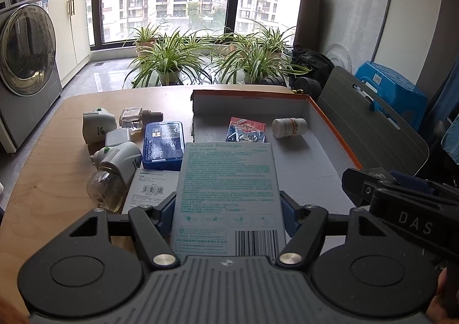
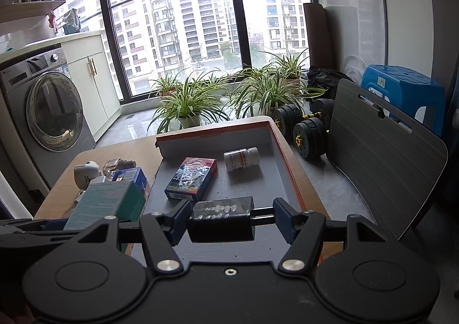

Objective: Organize rigid objects

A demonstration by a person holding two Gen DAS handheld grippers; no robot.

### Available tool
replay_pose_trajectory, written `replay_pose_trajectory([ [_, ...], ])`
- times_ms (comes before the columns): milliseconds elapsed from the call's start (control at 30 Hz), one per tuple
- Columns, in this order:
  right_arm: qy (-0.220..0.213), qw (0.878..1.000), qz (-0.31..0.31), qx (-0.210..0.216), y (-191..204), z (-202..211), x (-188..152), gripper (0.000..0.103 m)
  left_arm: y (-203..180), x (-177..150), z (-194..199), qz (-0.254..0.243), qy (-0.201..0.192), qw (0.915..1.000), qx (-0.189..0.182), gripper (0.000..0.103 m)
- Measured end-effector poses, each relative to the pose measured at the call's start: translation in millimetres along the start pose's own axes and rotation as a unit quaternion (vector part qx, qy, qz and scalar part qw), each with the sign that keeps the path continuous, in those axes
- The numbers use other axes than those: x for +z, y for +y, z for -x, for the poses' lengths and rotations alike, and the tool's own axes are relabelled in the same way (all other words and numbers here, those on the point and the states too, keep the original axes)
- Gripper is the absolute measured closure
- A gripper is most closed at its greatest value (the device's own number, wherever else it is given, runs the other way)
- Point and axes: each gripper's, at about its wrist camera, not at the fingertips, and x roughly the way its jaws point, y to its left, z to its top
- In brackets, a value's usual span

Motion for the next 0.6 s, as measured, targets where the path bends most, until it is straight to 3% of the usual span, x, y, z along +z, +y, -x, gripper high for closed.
replay_pose_trajectory([
  [600,-0.002,1.0,0.005,-0.005,-7,-18,8,0.027,-5,1,-14,-0.006,0.002,1.0,-0.003,0.031],
])
